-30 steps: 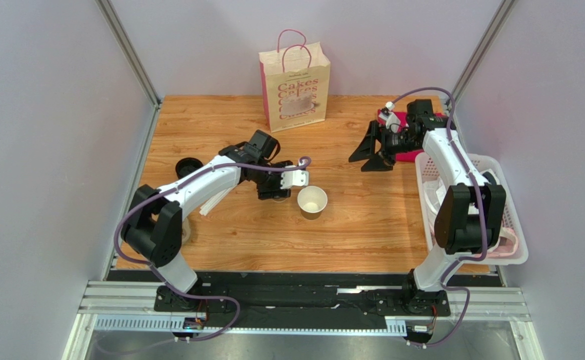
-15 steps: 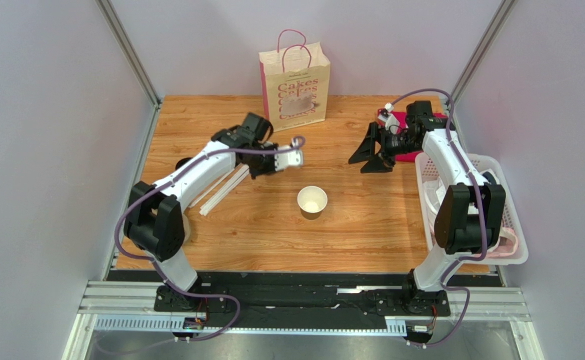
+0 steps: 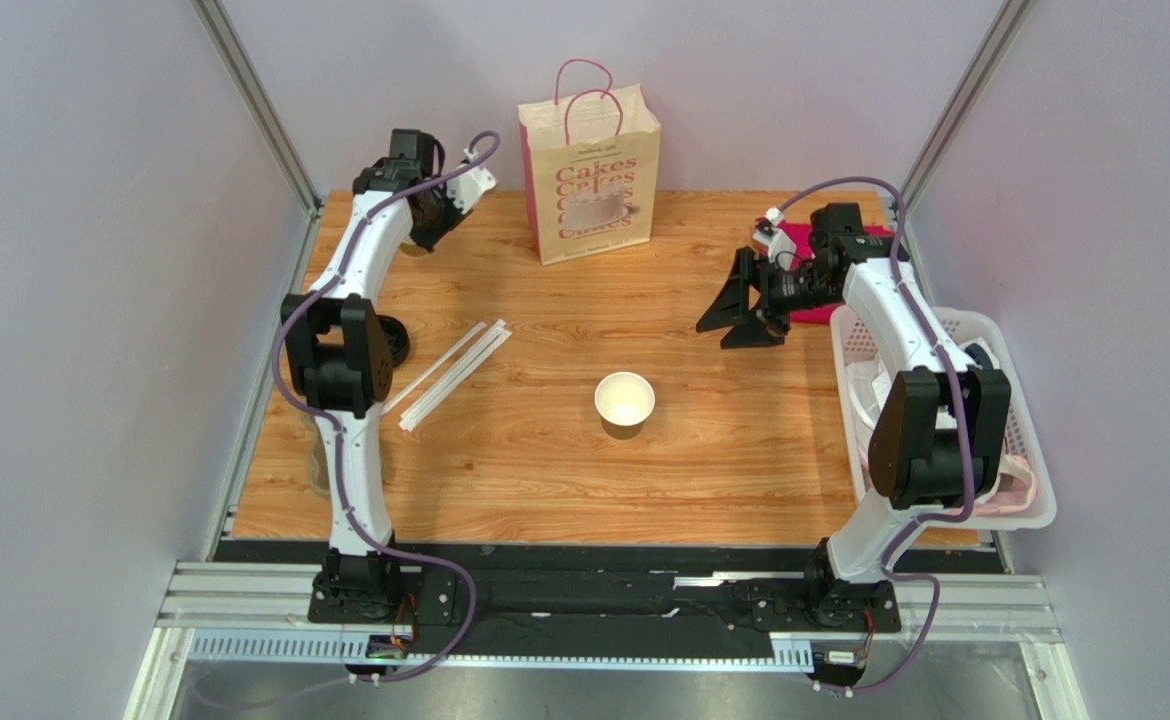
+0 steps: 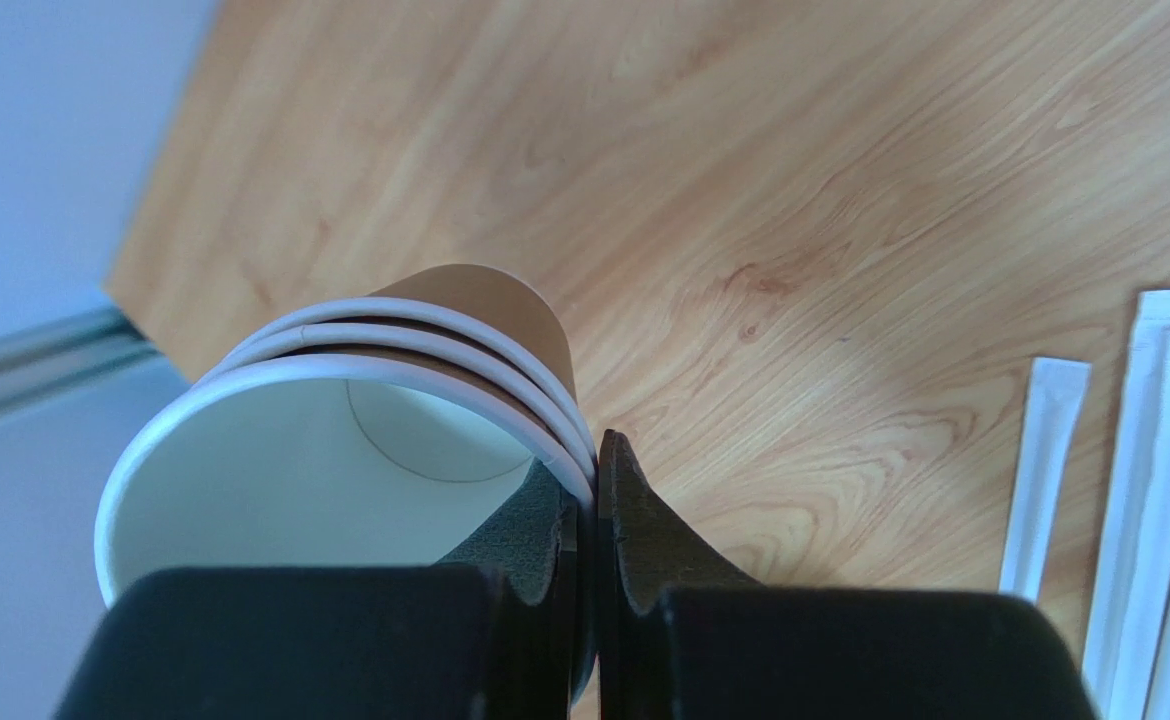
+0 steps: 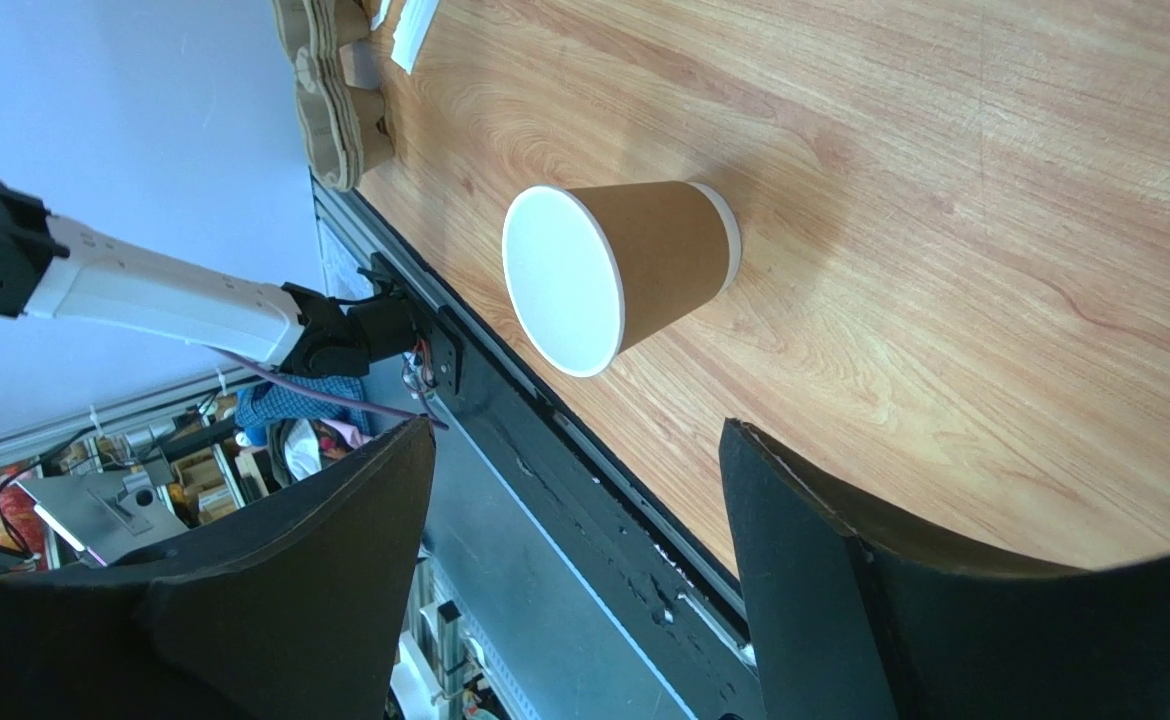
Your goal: Pack the takeout coffee
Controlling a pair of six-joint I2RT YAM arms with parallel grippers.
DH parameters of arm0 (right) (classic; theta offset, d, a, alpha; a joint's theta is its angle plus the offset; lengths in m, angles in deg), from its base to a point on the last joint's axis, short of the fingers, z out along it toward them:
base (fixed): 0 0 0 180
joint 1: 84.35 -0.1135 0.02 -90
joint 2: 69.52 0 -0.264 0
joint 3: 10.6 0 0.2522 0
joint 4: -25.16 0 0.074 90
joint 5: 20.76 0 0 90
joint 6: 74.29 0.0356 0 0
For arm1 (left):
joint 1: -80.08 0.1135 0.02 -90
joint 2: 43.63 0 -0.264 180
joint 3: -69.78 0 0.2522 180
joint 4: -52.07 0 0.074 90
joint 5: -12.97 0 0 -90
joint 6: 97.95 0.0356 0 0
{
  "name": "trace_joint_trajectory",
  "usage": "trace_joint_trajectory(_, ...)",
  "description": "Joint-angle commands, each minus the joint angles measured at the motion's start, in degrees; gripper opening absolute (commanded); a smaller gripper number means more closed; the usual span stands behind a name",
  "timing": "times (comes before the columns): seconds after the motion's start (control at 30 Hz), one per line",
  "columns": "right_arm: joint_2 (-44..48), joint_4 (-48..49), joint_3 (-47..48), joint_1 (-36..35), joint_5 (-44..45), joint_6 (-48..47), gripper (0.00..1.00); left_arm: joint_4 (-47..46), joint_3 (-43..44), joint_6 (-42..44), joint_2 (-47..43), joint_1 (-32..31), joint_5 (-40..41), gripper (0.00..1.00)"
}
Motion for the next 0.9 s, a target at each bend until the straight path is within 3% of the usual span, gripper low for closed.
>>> trace_joint_trajectory(0.0,1.82,-0.44,-0.21,-0.3,0.0,-2.24,0.74,2.51,4.38,-4.09,2.74,0.79,-1.76,0.0)
trace_joint_trajectory(0.43,1.21,-0.79,0.06,-0.39,-0.53,-2.59,0.74,4.53,4.12,-12.35,5.91,5.36,-12.57,0.03)
trace_joint_trajectory(0.53,1.29,-0.79,0.14,-0.57,-0.53,-2.59,0.74,4.62,4.12,-12.62,5.64,5.36,-12.67,0.12)
trace_joint_trajectory(0.73,1.82,-0.88,0.49,-0.48,-0.62,-2.59,0.75,5.32,5.35,-12.79,4.06,6.67,-12.23,0.4)
trace_joint_trajectory(0.83,1.82,-1.23,1.28,-0.57,-0.71,-2.76,0.75,5.85,6.85,-13.41,2.31,7.3,-11.88,0.57)
trace_joint_trajectory(0.87,1.65,-1.32,2.07,-0.48,-0.71,-2.94,0.75,5.85,7.11,-13.76,1.78,7.56,-11.79,0.7)
